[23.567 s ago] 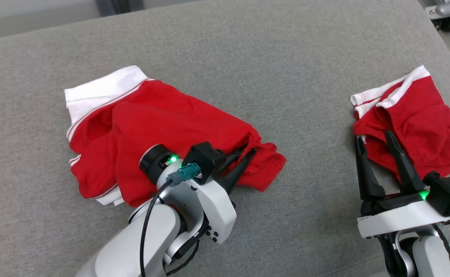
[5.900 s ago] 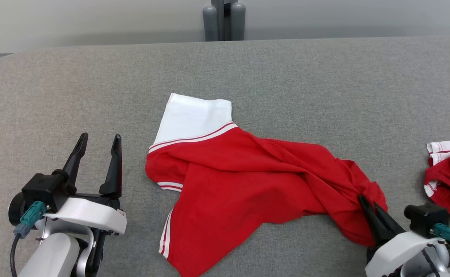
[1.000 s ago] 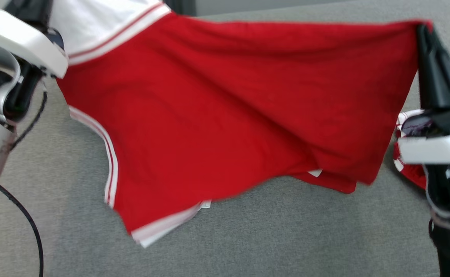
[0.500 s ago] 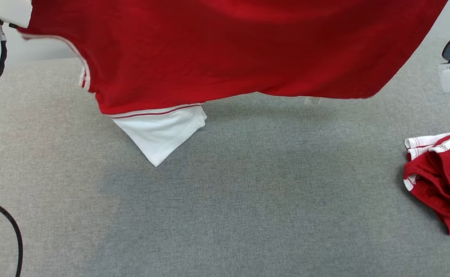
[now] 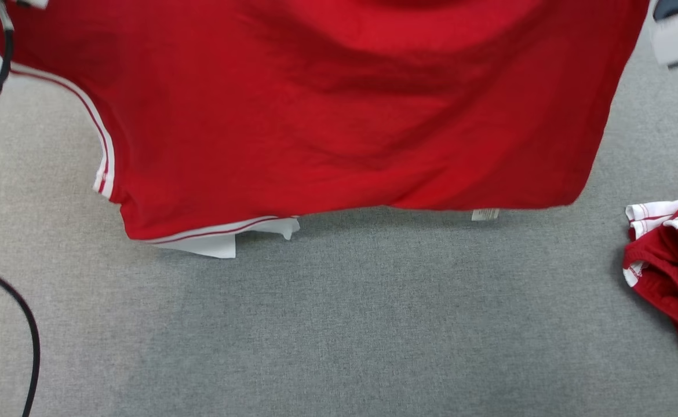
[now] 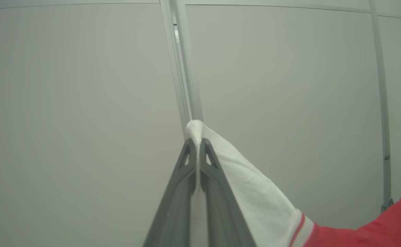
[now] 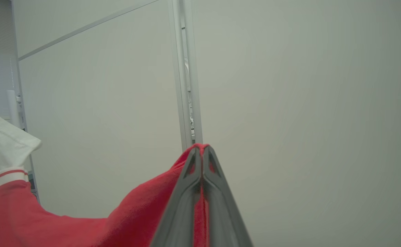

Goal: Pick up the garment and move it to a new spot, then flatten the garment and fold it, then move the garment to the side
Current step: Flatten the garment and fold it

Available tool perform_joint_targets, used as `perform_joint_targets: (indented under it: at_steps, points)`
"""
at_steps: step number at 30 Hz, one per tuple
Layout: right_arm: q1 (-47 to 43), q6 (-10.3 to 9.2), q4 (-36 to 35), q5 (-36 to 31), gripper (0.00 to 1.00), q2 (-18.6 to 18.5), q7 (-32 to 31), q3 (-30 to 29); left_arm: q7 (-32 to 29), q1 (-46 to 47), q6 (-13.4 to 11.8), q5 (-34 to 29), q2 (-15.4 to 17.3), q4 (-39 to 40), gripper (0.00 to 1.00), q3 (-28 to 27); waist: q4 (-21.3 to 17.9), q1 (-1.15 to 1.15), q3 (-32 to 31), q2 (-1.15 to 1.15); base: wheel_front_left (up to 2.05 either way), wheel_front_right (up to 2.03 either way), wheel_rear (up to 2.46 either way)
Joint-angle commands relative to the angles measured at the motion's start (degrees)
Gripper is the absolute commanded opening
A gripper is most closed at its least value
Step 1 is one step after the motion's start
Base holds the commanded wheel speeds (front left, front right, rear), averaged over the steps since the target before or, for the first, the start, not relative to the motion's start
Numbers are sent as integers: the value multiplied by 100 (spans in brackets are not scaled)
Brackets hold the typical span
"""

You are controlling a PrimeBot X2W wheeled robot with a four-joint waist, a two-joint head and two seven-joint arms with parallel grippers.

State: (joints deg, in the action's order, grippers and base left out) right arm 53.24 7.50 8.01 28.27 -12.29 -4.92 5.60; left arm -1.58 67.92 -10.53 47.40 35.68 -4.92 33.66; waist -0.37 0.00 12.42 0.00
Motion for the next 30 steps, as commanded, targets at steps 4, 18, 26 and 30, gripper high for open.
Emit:
perform_joint_targets:
  at_steps: [4,18,26,30]
  points:
    - [738,-2,781,76,0,35,190,202,10,602,240,-171,-250,-834,0,155,-23,0,216,0,0,0,0]
    - [3270,-2,4031,189,0,483,1681,782,1005,2706,934,-815,-1055,-4111,0,423,-180,0,656,0,0,0,0]
    - [3758,-2,4807,104,0,651,2013,1113,1556,3036,1511,-743,-1459,-4923,0,395,-90,0,1229,0,0,0,0]
    - [3466,-2,4881,276,0,588,2020,1428,1633,2623,1676,-481,-1669,-5067,0,291,6,0,1499,0,0,0,0]
